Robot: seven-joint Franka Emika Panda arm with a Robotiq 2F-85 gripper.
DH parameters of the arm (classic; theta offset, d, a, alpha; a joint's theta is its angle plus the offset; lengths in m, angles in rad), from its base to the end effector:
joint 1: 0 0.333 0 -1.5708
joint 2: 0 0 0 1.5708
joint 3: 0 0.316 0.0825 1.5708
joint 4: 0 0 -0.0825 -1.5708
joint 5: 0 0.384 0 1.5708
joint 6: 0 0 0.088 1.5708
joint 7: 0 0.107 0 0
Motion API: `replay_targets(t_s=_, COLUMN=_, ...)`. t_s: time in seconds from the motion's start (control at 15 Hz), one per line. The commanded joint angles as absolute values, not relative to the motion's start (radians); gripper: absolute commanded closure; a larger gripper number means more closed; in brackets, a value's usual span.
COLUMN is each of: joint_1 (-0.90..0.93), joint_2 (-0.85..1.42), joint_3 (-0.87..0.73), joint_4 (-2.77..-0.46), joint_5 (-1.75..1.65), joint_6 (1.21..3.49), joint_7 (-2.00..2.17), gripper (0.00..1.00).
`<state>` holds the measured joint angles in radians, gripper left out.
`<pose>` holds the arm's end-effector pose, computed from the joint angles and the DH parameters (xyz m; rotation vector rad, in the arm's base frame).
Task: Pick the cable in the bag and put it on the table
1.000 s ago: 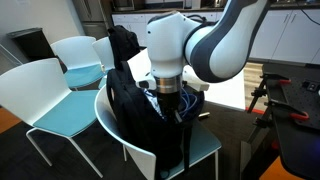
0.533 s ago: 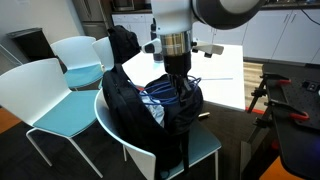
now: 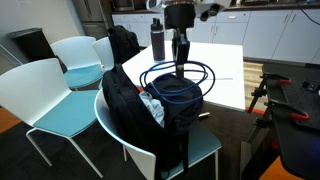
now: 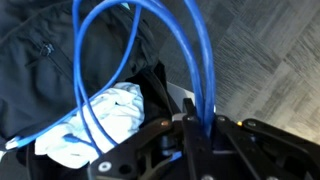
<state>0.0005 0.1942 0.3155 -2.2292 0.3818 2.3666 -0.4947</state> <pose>0.5116 0.1718 0.2864 -2.7221 -0.7311 0.0363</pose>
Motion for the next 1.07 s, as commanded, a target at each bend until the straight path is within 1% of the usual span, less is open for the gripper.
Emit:
replay_targets(t_s=0.0, joint_1=-0.023, joint_2=-0.014, joint_3=0.264, joint_4=-2.315, joint_5=0.573, joint_6=2.28, joint_7=-0.559, gripper=0.97)
replay_targets(t_s=0.47, joint_1=0.006, joint_2=-0.281, joint_3=0.042, joint_4=-2.479, joint_5=0.677, joint_6=2.239, joint_7=-0.533, gripper=0.97)
replay_targets(t_s=1.0, joint_1=-0.06, joint_2=-0.514, joint_3=-0.117, joint_4=-2.654, joint_5=0.531, joint_6=2.248, joint_7=-0.391, gripper=0.97)
